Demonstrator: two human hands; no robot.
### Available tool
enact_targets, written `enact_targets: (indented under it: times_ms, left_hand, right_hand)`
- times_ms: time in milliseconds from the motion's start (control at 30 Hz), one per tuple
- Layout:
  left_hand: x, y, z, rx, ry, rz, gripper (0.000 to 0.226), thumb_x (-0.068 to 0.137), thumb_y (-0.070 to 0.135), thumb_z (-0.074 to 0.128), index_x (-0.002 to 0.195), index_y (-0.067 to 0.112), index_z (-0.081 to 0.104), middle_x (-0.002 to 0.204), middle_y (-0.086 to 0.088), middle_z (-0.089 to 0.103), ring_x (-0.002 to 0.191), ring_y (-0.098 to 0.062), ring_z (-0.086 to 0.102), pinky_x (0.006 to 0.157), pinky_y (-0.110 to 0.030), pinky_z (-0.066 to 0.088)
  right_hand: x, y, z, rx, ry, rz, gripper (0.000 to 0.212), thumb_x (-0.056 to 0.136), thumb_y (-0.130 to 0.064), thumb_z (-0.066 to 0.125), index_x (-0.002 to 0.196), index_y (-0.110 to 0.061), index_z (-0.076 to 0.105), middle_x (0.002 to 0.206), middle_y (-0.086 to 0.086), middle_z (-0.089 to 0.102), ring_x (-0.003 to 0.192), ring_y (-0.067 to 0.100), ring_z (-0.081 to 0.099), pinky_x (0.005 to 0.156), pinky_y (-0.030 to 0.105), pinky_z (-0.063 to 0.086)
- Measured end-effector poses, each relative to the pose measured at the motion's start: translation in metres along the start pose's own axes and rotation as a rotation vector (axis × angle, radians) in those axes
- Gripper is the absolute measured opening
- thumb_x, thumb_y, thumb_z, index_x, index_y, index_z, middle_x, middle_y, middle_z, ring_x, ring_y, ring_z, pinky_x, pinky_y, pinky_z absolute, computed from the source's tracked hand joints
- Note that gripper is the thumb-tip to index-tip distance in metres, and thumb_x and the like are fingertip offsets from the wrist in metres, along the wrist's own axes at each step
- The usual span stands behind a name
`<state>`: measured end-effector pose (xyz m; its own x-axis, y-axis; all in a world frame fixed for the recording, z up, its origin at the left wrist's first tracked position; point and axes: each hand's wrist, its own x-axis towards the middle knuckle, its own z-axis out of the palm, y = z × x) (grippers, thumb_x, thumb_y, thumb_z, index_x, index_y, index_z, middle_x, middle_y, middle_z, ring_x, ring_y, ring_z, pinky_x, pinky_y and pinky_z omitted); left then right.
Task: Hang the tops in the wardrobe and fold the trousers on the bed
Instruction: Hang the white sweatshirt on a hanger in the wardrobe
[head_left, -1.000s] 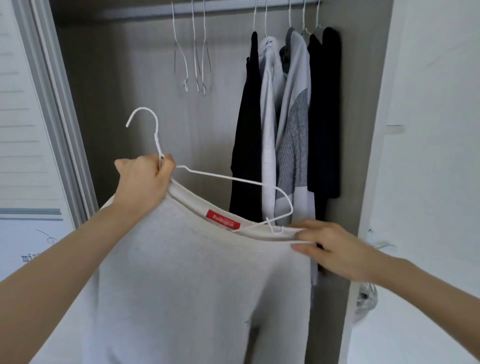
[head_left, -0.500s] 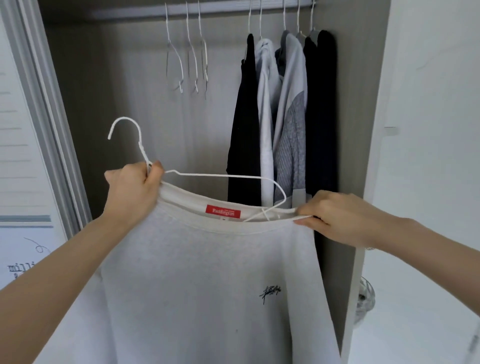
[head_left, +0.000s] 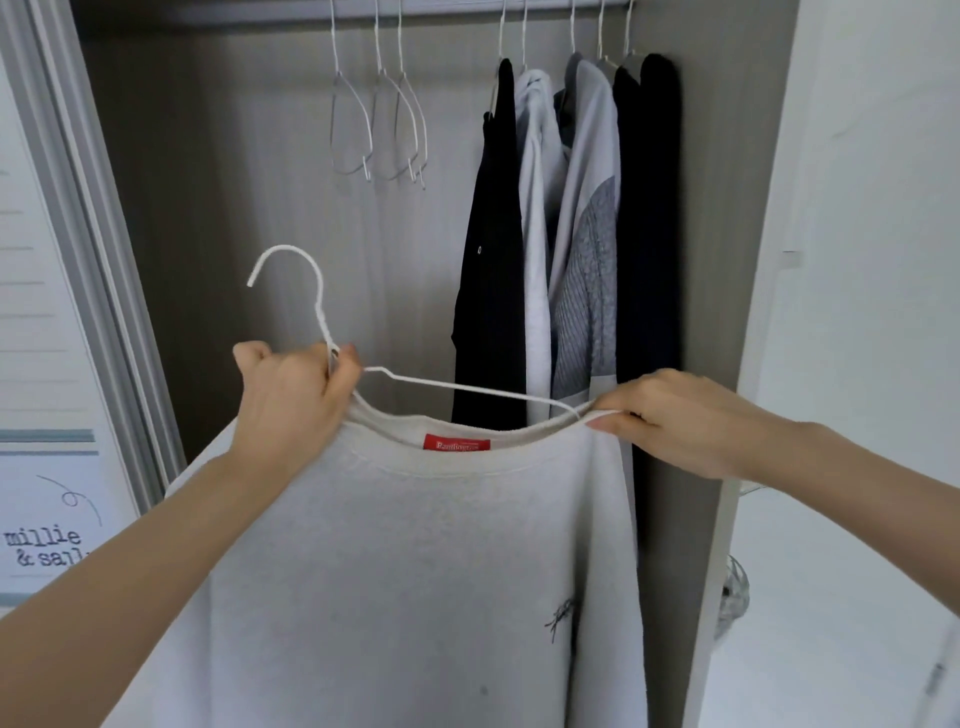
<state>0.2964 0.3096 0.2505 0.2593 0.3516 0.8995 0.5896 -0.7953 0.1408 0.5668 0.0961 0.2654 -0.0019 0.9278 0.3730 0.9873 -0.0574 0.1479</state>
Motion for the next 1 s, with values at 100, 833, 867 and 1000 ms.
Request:
enact_targets:
  times_ms: [100, 833, 867, 1000]
  left_hand:
    - [-0.003, 0.011, 0.005, 0.027, 0.017, 0.078, 0.049, 0.095, 0.037, 0.034, 0.049, 0.019, 0.032, 0.044, 0.008, 0.031, 0.042, -0.024, 0.032, 0.076, -0.037, 0.021]
    - [-0.025, -0.019, -0.021, -0.258, -0.062, -0.021, 0.082, 0.083, 0.077, 0.039, 0.042, 0.006, 0.043, 0.037, -0.004, 0.037, 0.036, -0.019, 0.034, 0.049, -0.037, 0.043]
    - [-0.024, -0.014, -0.021, -0.185, -0.052, 0.078, 0.078, 0.089, 0.072, 0.037, 0.042, 0.009, 0.039, 0.036, -0.001, 0.034, 0.035, -0.022, 0.034, 0.049, -0.038, 0.045]
    - [-0.014, 0.017, -0.017, -0.062, -0.023, 0.271, 0.074, 0.092, 0.07, 0.033, 0.044, 0.015, 0.031, 0.039, 0.001, 0.025, 0.039, -0.027, 0.03, 0.042, -0.036, 0.042]
  right_hand:
    - [0.006, -0.021, -0.012, 0.353, 0.003, 0.021, 0.032, 0.1, -0.039, 0.038, 0.119, -0.035, 0.064, 0.058, -0.023, 0.056, 0.062, -0.006, 0.055, 0.066, 0.015, 0.041]
    - [0.013, -0.027, -0.011, 0.639, 0.417, 0.136, 0.044, 0.1, -0.027, 0.044, 0.072, 0.006, 0.047, 0.07, 0.026, 0.047, 0.061, 0.014, 0.038, 0.058, 0.026, 0.03]
    - [0.015, -0.031, -0.015, 0.64, 0.424, 0.122, 0.044, 0.1, -0.027, 0.044, 0.072, 0.007, 0.045, 0.07, 0.026, 0.046, 0.061, 0.014, 0.037, 0.057, 0.027, 0.031]
    - [0.031, -0.061, -0.02, 0.719, 0.421, 0.045, 0.045, 0.102, -0.027, 0.041, 0.078, 0.01, 0.051, 0.073, 0.025, 0.051, 0.065, 0.028, 0.044, 0.066, 0.037, 0.039]
